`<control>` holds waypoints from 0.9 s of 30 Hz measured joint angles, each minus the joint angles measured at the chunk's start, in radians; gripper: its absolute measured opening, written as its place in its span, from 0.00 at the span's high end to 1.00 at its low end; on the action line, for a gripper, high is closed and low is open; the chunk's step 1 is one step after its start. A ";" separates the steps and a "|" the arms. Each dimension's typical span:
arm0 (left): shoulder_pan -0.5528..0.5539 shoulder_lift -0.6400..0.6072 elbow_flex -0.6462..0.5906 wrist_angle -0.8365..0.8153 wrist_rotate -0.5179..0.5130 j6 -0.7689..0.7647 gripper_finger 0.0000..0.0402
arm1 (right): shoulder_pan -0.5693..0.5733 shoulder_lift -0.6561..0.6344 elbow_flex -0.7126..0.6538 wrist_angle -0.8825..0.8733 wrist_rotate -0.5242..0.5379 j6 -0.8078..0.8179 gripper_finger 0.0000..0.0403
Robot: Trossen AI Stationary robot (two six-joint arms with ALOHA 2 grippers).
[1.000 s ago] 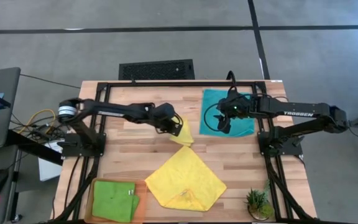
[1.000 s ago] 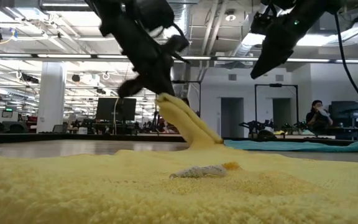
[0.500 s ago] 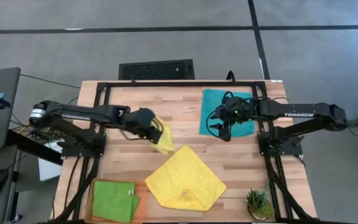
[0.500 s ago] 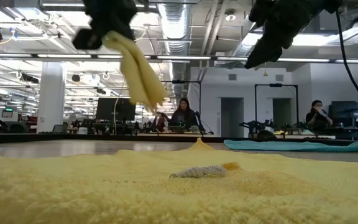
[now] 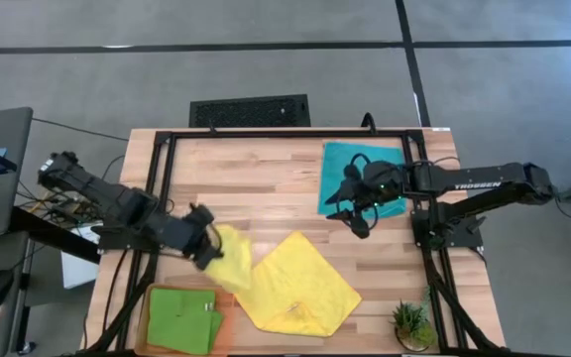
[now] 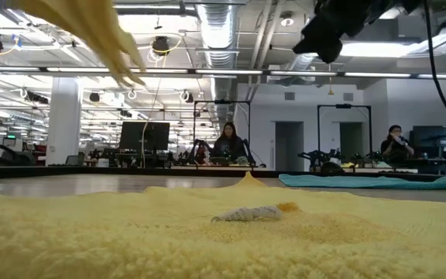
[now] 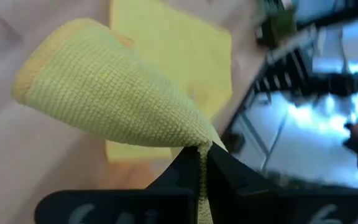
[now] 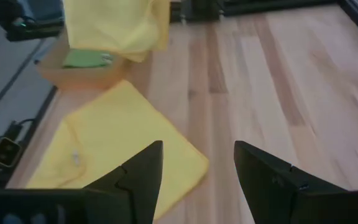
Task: Fold microfiber towels
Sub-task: Put the yellow microfiber towel into the bin
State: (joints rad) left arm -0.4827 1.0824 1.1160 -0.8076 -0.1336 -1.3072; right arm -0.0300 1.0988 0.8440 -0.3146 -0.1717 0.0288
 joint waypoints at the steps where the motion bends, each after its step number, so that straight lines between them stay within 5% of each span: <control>1: -0.036 0.000 0.000 -0.004 -0.004 -0.019 1.00 | 0.007 0.000 0.000 0.012 0.000 0.000 0.45; 15: -0.484 0.136 -0.003 0.005 -0.229 -0.546 1.00 | 0.072 0.000 0.000 0.092 -0.003 0.059 0.45; 27: -0.591 0.399 -0.003 0.077 -0.124 -0.776 1.00 | 0.084 0.000 0.000 0.133 -0.010 0.077 0.45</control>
State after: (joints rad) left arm -1.0732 1.4811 1.1126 -0.7306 -0.2577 -2.0835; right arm 0.0540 1.0988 0.8440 -0.1820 -0.1822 0.1056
